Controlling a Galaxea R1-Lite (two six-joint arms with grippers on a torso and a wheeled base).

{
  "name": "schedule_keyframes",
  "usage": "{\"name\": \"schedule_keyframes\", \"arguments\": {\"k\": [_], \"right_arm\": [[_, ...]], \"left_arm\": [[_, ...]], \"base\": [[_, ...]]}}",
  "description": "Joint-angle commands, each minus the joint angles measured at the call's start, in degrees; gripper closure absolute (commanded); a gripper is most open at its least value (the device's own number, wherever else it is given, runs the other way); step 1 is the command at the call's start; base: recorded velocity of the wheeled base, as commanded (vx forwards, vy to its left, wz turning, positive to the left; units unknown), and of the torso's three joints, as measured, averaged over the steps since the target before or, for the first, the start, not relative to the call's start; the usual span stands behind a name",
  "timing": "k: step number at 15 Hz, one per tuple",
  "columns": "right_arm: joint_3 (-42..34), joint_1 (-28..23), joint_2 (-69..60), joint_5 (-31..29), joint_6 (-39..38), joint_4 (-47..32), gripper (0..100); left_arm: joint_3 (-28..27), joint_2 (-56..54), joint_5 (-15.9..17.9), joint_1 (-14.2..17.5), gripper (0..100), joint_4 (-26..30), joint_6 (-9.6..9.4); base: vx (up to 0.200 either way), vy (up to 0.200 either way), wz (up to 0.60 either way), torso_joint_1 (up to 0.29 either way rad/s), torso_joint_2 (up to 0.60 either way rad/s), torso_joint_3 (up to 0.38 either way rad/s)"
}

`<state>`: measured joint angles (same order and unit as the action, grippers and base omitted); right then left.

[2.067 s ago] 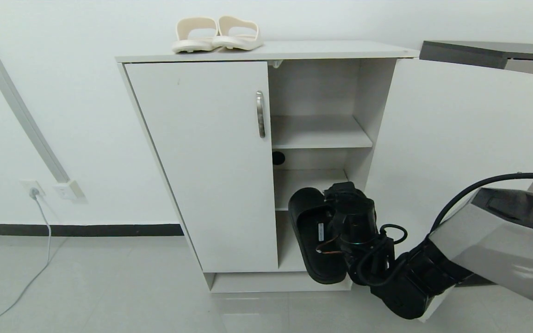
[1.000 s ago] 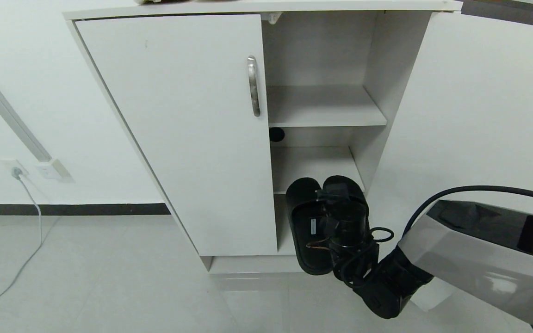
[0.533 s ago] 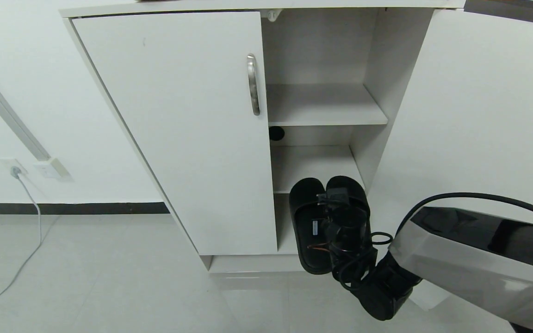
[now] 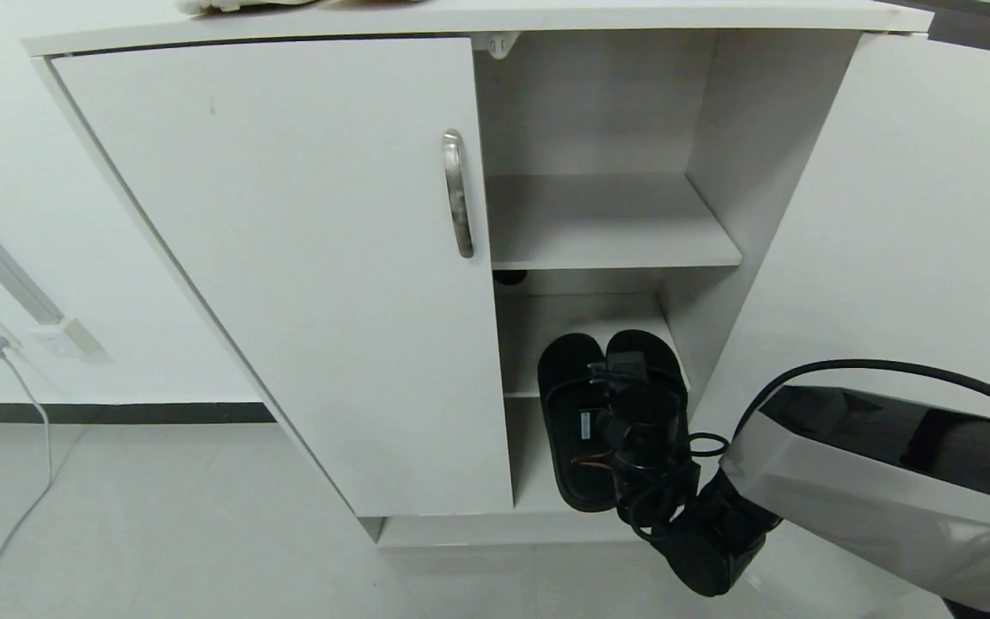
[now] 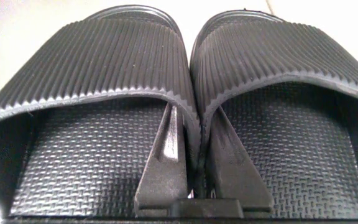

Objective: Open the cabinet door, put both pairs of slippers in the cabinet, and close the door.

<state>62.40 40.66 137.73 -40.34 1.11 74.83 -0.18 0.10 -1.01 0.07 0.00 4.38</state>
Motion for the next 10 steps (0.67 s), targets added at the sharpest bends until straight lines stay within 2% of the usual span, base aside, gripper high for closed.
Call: {"name": "schedule_keyframes", "arguments": {"k": [1,4,8,10], "right_arm": [[1.23,-0.40,0.35,0.08,-0.14,-0.38,100],[5.18,-1.19,1.49,0.17,-1.46,-5.39,100],[14.68,-2.34,2.54,1.58,-5.94,-17.17,100],[18.98,-3.13,4.13,2.72,-5.94,-19.19,100]], "left_arm": [[0.01,0.08,-0.04,0.01,100,0.00,0.11],[0.01,0.08,-0.04,0.01,100,0.00,0.11],[0.01,0.08,-0.13,0.01,100,0.00,0.11],[0.01,-0.01,-0.13,0.01,100,0.00,0.11]], "base": [[0.200,0.000,0.00,0.002,0.00,-0.002],[0.000,0.000,0.00,0.000,0.00,0.000],[0.000,0.000,0.00,0.000,0.00,0.000],[0.000,0.000,0.00,0.000,0.00,0.000]]}}
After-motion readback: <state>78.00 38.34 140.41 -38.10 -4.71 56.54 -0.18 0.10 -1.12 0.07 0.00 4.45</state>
